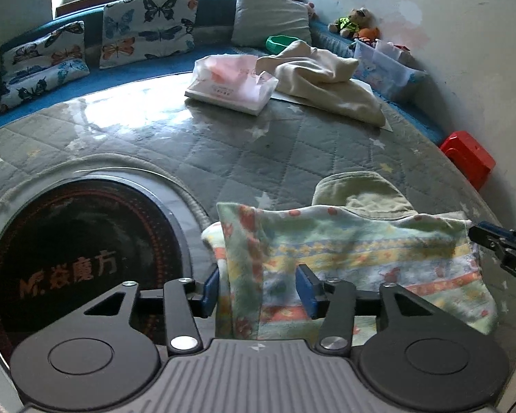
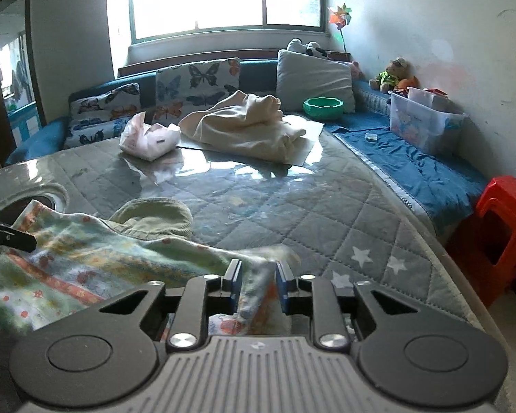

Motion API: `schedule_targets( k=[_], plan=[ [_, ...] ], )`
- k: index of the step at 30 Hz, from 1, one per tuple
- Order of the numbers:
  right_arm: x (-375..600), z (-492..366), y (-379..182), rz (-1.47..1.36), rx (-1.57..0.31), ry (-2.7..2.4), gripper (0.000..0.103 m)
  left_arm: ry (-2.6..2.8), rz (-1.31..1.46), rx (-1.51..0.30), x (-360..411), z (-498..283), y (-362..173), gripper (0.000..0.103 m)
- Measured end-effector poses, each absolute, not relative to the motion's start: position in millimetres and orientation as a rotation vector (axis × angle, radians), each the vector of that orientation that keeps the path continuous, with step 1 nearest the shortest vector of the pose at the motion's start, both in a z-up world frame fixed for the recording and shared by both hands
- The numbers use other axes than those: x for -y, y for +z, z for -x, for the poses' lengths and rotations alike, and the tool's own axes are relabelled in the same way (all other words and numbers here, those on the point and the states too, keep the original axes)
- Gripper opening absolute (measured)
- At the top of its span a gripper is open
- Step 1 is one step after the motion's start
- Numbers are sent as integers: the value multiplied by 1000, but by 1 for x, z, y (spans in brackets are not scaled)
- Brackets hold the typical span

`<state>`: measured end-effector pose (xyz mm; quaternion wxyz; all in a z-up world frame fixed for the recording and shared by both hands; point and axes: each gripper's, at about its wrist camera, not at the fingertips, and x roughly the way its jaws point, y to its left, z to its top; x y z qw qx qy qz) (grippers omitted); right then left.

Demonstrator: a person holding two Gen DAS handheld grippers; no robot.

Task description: Fold clothes

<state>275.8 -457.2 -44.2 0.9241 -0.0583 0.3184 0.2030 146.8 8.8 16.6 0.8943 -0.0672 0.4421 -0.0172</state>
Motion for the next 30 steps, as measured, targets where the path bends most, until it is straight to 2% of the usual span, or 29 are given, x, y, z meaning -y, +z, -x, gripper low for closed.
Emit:
schedule_targets(
  k=[1, 3, 6, 10, 30],
  plan=[
    [455, -274, -43, 131, -647, 416, 42, -34, 134, -917, -9, -146, 17, 54],
    [449, -267, -42, 147, -640, 440, 42, -33, 123, -913, -8, -143, 18, 56],
    [437, -257, -42, 166, -642, 495, 51, -32, 103, -908, -6, -139, 21, 59],
    [412, -239, -49, 218, -650, 584, 55, -29, 77, -899, -4, -133, 25, 63],
    [364, -192, -58, 312, -638, 716, 62, 39, -54, -845, -7, -83, 37, 81]
  ],
)
